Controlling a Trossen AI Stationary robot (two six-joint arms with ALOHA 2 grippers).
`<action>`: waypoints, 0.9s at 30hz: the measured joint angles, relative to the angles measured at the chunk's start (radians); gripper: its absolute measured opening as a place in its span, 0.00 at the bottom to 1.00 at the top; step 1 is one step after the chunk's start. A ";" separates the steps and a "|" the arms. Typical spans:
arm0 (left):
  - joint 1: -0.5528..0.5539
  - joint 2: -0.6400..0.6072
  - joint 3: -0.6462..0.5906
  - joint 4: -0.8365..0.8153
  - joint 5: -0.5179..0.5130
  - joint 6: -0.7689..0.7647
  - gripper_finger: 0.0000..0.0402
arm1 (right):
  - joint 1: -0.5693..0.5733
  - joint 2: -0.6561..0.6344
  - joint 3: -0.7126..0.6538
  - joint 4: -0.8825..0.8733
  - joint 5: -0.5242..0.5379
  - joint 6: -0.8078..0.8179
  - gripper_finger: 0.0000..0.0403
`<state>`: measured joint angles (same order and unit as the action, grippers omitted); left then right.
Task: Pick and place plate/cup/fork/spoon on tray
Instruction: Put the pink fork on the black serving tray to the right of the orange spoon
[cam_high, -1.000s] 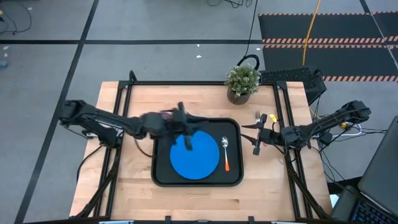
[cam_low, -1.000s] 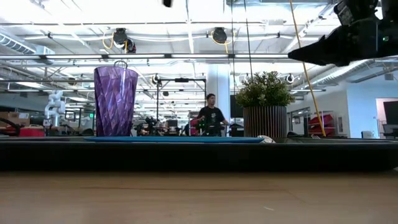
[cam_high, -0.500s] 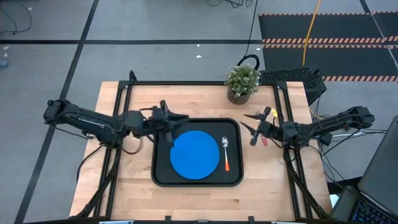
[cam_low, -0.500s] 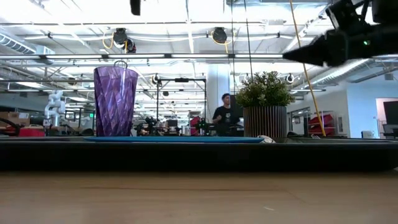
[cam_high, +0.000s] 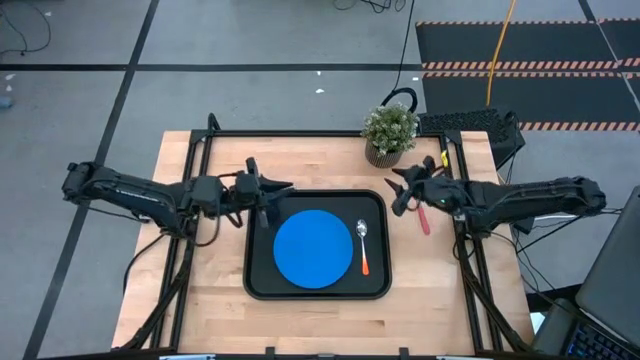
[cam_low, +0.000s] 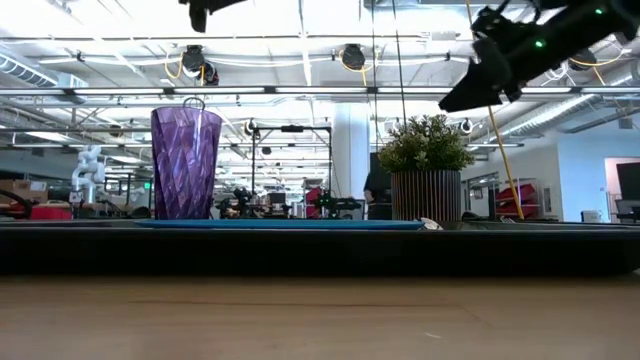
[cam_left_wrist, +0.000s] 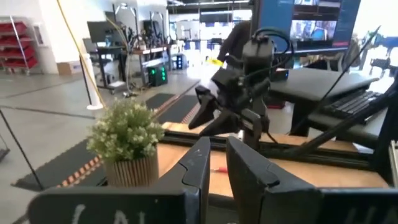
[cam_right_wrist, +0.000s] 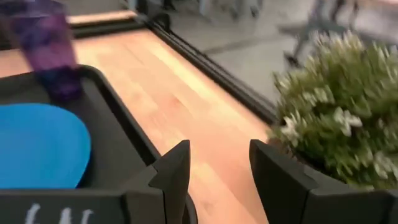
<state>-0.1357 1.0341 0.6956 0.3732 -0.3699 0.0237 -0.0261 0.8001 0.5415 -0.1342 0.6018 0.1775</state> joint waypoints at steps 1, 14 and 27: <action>0.000 -0.016 0.000 -0.023 0.001 0.006 0.14 | -0.013 0.019 0.027 -0.041 -0.001 0.041 0.39; -0.011 -0.134 0.001 -0.213 0.077 0.073 0.14 | -0.165 0.308 0.283 -0.640 -0.270 0.353 0.34; -0.010 -0.131 0.001 -0.215 0.108 0.224 0.14 | -0.191 0.401 0.284 -0.852 -0.266 0.537 0.38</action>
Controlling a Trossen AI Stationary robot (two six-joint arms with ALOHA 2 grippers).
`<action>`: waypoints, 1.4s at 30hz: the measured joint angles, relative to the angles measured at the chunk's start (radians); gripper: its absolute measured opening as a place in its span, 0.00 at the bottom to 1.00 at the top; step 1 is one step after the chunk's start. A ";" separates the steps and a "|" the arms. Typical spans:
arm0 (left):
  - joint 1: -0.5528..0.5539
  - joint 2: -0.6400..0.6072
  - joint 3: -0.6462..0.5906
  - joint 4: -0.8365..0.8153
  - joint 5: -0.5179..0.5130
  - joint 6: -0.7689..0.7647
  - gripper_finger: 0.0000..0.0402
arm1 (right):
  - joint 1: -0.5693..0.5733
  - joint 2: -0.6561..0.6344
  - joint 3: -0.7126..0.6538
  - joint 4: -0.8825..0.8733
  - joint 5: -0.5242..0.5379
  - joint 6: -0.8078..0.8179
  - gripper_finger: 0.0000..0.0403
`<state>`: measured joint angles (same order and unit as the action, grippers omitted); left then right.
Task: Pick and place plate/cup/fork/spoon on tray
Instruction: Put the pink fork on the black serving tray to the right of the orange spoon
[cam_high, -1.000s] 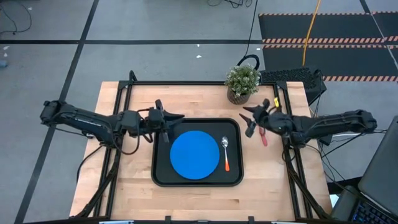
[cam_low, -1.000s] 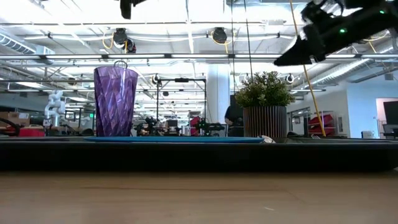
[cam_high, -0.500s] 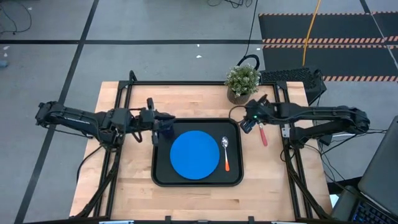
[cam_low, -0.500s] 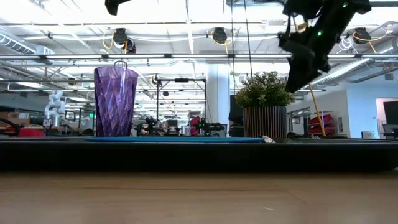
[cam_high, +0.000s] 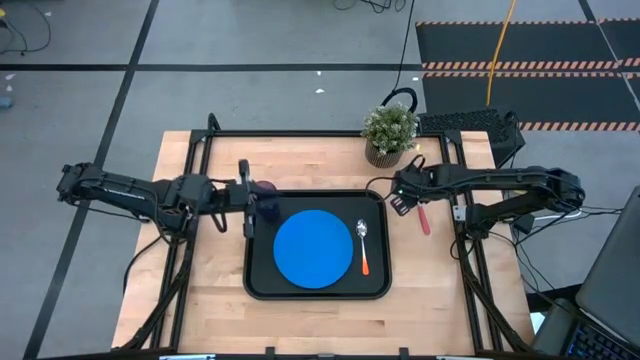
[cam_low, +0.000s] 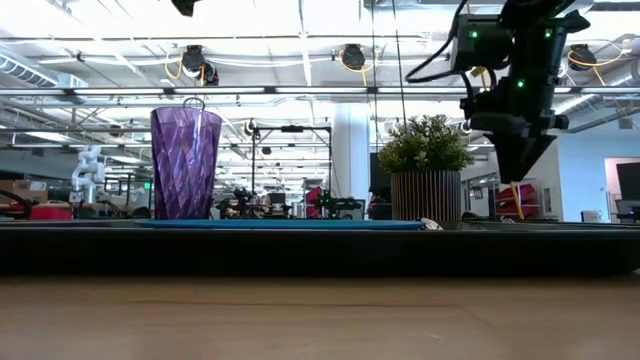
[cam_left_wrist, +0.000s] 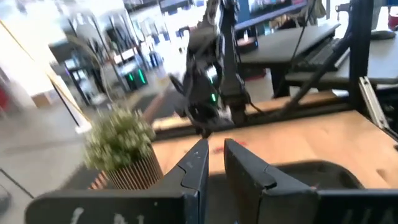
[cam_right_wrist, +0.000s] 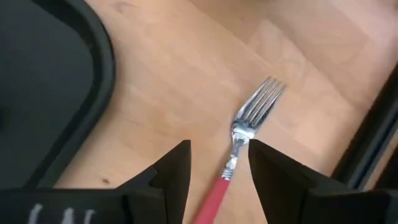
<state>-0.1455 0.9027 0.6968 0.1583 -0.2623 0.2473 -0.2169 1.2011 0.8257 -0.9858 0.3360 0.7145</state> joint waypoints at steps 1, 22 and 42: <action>0.000 0.001 0.000 0.024 0.000 0.026 0.14 | 0.000 -0.004 0.000 0.000 -0.016 -0.007 0.39; 0.096 0.009 0.001 0.438 -0.001 0.123 0.14 | -0.105 -0.036 0.000 -0.088 -0.157 0.089 0.47; 0.094 0.004 0.001 0.402 0.000 0.189 0.14 | -0.165 0.094 0.000 -0.089 -0.208 0.114 0.52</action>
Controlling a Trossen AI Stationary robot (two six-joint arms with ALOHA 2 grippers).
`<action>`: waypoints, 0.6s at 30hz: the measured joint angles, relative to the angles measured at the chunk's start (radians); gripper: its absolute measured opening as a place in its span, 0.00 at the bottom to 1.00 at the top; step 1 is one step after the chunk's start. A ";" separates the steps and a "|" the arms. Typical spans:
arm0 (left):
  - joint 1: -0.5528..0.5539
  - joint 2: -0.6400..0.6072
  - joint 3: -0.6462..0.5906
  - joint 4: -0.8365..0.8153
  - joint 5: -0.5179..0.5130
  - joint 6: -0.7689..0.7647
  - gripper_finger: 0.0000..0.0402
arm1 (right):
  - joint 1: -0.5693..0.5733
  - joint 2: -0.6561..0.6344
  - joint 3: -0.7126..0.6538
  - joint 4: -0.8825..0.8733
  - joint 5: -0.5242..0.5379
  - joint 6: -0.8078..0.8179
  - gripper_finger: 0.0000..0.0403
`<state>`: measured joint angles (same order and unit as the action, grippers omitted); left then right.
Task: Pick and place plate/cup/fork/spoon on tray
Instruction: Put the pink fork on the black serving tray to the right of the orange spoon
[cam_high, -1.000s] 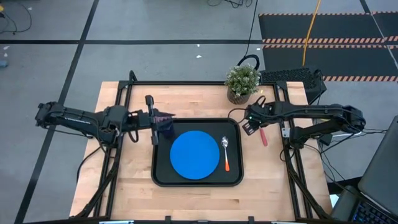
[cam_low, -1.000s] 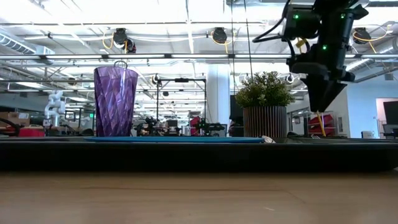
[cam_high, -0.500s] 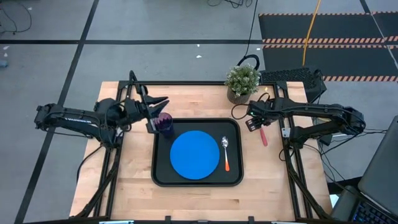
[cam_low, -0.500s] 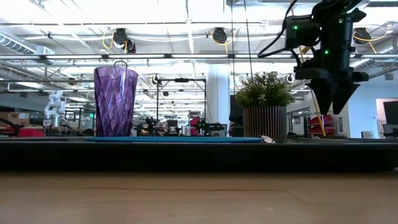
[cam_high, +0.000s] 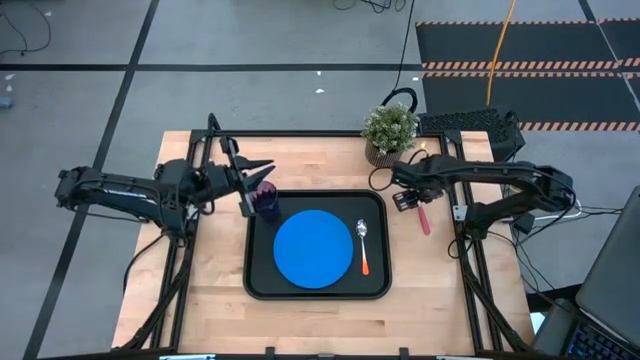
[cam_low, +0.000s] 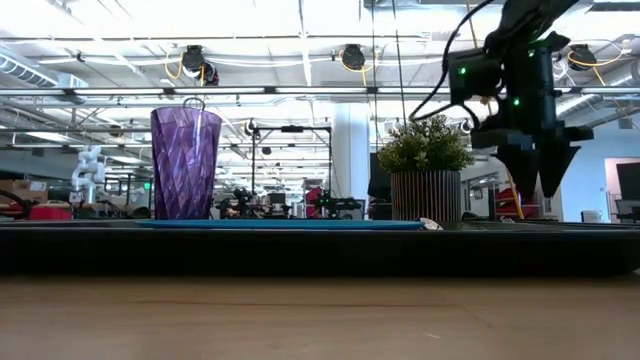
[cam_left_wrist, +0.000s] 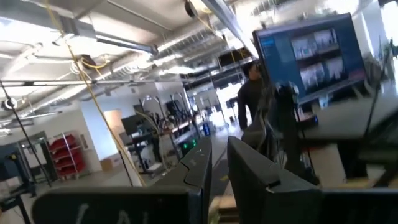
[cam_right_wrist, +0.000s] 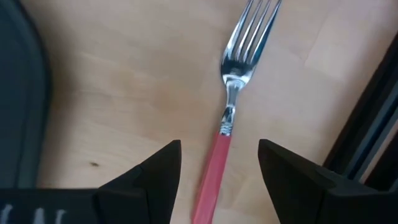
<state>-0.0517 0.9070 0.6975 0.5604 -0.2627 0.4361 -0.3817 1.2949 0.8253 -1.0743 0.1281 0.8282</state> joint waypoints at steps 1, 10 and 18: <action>0.000 -0.008 0.000 -0.030 0.000 0.018 0.14 | -0.004 0.015 0.000 0.001 -0.003 -0.003 0.52; 0.000 -0.067 0.000 -0.126 -0.053 0.060 0.14 | -0.004 0.063 0.000 0.002 -0.004 0.011 0.52; 0.000 -0.079 0.000 -0.141 -0.053 0.060 0.14 | -0.003 0.063 -0.065 0.125 0.004 0.011 0.52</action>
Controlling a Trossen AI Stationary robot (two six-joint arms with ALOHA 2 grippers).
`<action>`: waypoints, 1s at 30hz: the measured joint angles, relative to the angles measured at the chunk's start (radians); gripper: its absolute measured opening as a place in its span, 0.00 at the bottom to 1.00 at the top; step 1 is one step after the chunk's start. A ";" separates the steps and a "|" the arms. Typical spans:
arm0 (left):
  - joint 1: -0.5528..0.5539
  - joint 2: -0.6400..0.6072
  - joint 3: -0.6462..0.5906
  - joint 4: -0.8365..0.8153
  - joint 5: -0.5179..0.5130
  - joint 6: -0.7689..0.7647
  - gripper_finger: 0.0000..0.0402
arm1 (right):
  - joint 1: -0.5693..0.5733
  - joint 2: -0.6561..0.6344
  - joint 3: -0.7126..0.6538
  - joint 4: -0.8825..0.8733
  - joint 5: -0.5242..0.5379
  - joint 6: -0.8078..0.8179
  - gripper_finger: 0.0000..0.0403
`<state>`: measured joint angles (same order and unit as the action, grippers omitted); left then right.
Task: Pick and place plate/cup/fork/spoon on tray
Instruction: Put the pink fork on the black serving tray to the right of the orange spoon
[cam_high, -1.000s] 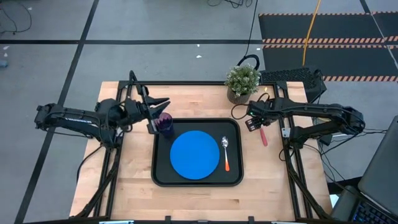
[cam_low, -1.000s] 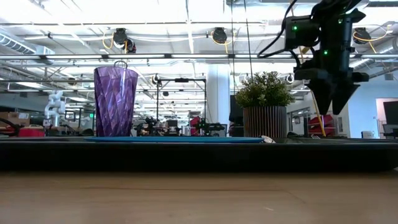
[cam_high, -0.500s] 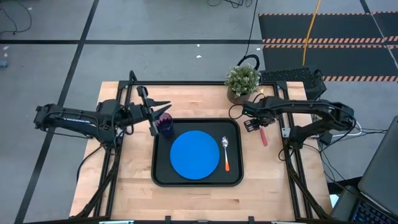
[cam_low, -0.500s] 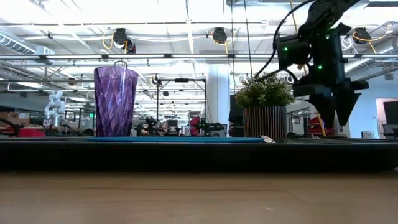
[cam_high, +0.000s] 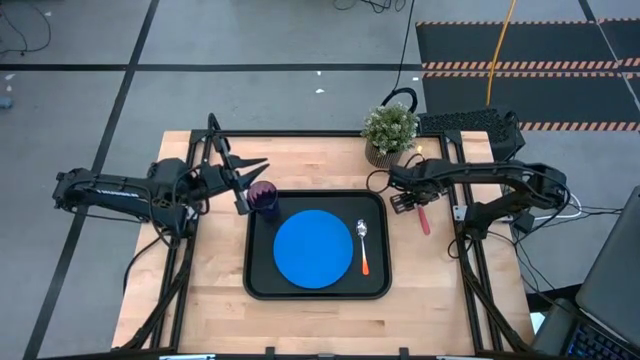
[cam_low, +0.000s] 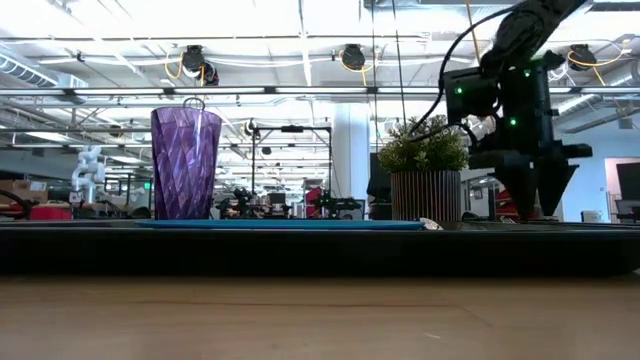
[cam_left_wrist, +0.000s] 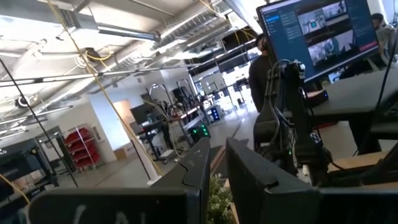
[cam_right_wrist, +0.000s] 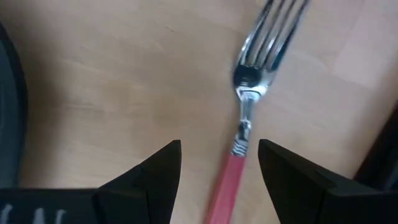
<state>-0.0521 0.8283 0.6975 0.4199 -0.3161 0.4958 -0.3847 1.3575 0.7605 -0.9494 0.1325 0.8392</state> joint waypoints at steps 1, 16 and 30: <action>0.000 -0.001 0.000 0.001 0.000 0.000 0.14 | 0.000 0.000 -0.011 0.012 -0.002 -0.002 0.52; 0.000 0.000 0.000 0.000 0.000 0.000 0.14 | 0.000 0.000 -0.079 0.016 0.002 -0.014 0.51; 0.000 0.000 0.000 0.000 0.000 -0.001 0.14 | 0.000 0.000 -0.112 0.069 -0.003 -0.013 0.38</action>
<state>-0.0521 0.8286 0.6975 0.4202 -0.3164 0.4946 -0.3847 1.3575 0.6487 -0.8807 0.1291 0.8258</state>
